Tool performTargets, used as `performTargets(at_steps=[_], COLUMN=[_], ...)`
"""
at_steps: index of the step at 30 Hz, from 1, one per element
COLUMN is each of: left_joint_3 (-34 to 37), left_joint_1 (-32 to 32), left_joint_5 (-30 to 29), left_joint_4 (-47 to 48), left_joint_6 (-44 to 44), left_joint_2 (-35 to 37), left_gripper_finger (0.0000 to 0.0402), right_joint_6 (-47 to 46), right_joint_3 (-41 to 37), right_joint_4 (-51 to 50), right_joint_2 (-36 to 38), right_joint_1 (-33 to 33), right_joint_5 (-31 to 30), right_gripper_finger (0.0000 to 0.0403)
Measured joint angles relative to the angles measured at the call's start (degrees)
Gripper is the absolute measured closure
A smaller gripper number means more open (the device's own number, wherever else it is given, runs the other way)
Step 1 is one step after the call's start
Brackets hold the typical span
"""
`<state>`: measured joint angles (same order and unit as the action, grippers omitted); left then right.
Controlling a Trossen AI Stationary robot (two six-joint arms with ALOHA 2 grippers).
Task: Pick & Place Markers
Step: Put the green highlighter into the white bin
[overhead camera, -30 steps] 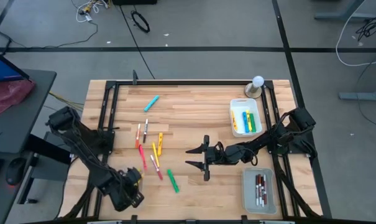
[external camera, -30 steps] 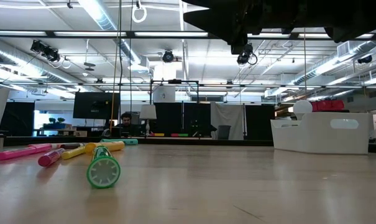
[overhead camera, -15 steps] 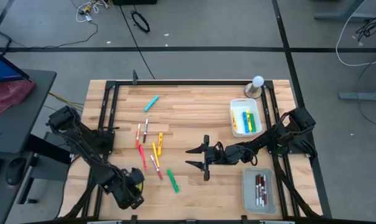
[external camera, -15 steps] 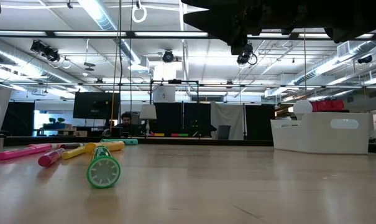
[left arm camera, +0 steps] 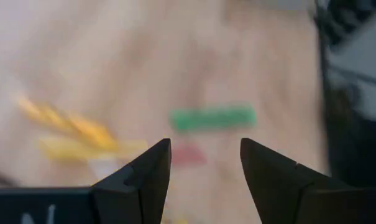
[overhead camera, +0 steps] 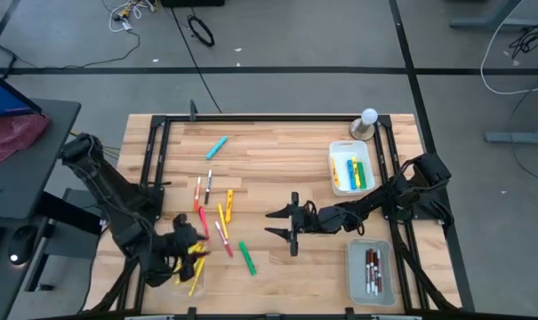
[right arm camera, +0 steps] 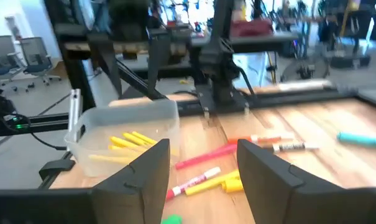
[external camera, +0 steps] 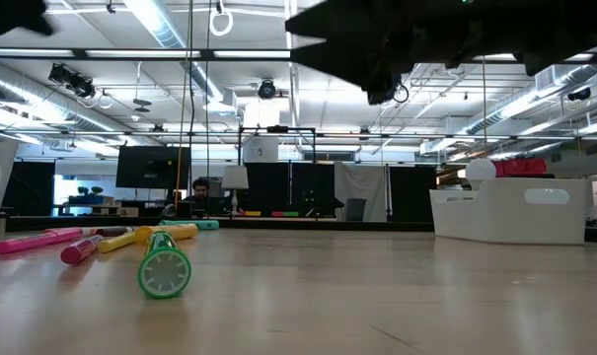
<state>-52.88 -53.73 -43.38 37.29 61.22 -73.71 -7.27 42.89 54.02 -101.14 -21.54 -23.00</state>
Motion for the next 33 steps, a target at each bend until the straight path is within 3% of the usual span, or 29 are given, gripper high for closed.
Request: performTargets(at_steps=[2, 5, 9, 16, 22, 28, 33], left_joint_3=[0.00, 0.15, 4.08, 17.16, 19.88, 19.45, 19.45], left_joint_1=[-0.07, 1.42, 3.63, 8.30, 10.61, 10.78, 10.81], left_joint_5=[-9.17, -17.17, -20.76, -28.09, -28.67, -28.09, -27.75], left_joint_4=[0.51, 0.66, -1.06, -15.28, -24.41, -30.19, -31.28], left_joint_6=[-3.26, -4.57, -3.97, 10.67, 10.54, 2.00, -0.42], left_joint_2=[-0.09, -0.30, -0.41, -0.43, -0.46, -0.46, -0.46], left_gripper_finger=[0.0200, 0.0200, 0.0200, 0.0200, 0.0200, 0.0200, 0.0200], right_joint_6=[-3.19, -8.80, -12.86, -13.23, -8.30, -3.14, 3.21], right_joint_3=[0.00, 0.00, 1.11, 11.56, 24.37, 40.00, 48.27], right_joint_4=[-1.78, -5.68, -14.20, -32.23, -37.53, -53.31, -58.78], right_joint_2=[0.00, 0.00, -0.02, -1.75, -11.79, -23.20, -29.39], right_joint_1=[0.68, 1.64, 2.12, 3.02, 6.23, 7.38, 7.82], right_joint_5=[-0.02, 0.03, 2.77, 10.01, 22.80, 25.64, 30.46], right_gripper_finger=[0.0214, 0.0214, 0.0207, 0.0145, 0.0102, 0.0103, 0.0106])
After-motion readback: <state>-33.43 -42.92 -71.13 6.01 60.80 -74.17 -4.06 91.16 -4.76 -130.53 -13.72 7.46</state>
